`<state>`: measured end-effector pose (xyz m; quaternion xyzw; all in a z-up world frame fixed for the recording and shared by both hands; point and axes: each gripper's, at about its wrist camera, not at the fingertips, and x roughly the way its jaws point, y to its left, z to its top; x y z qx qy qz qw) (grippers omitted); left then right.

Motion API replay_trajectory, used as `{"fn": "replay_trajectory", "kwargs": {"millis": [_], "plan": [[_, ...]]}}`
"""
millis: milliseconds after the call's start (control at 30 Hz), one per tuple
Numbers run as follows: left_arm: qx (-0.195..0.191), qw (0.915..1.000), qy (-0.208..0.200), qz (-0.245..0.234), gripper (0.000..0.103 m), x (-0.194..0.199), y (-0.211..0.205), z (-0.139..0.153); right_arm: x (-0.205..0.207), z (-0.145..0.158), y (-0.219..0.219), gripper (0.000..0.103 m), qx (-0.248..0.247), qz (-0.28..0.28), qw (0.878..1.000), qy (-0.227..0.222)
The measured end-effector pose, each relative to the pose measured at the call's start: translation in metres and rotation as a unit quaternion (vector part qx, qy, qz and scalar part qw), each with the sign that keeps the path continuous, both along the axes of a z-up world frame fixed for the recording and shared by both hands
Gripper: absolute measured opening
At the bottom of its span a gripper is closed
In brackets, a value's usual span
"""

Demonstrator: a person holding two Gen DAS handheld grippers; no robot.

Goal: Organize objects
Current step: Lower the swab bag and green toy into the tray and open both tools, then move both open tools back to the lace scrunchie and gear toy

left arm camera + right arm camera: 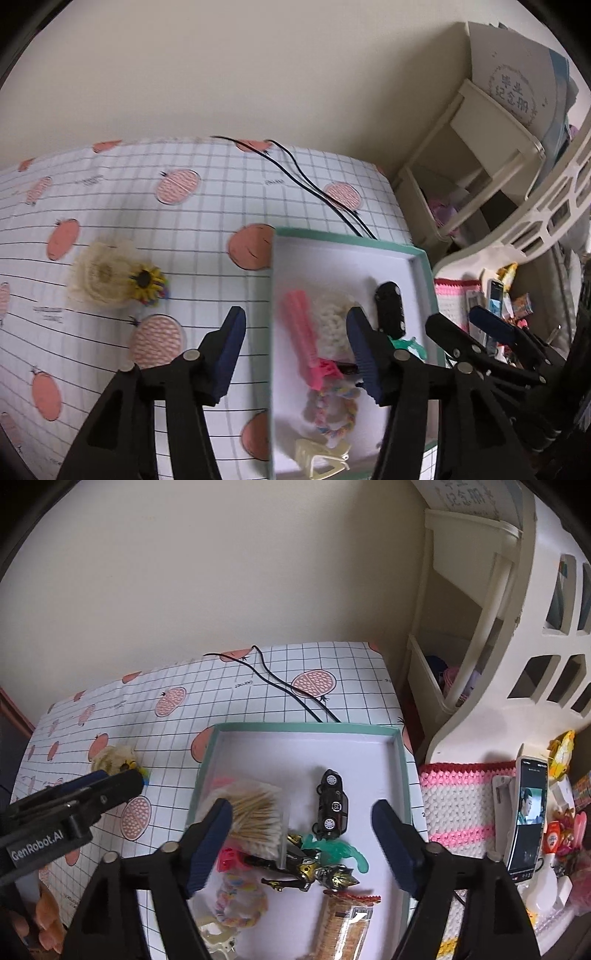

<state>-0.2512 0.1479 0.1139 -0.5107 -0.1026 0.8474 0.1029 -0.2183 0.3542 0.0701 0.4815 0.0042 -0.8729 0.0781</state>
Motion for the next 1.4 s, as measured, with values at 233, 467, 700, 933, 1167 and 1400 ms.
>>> {"fn": "replay_trajectory", "kwargs": {"millis": [233, 467, 700, 933, 1167, 1400], "plan": [[-0.028, 0.9994, 0.003, 0.022, 0.07, -0.001, -0.011, 0.003, 0.001, 0.001, -0.004, 0.098, 0.001, 0.005, 1.0, 0.002], [-0.051, 0.998, -0.004, 0.038, 0.071, -0.003, -0.02, -0.004, -0.001, -0.003, -0.005, 0.103, -0.001, 0.008, 1.0, 0.001], [-0.058, 0.9974, 0.0, 0.043, 0.093, -0.006, -0.03, -0.009, -0.003, -0.01, -0.009, 0.103, 0.0, 0.004, 1.0, -0.01], [-0.06, 0.9961, 0.006, 0.064, 0.094, -0.008, -0.049, -0.012, -0.005, -0.013, -0.016, 0.103, 0.003, 0.003, 1.0, -0.017], [-0.068, 0.995, 0.005, 0.073, 0.094, -0.003, -0.071, -0.011, -0.003, -0.01, -0.042, 0.103, 0.009, 0.018, 1.0, -0.013], [-0.085, 0.9927, 0.002, 0.085, 0.094, 0.002, -0.108, -0.012, -0.01, -0.018, -0.084, 0.103, 0.013, 0.037, 0.999, -0.022]]}}
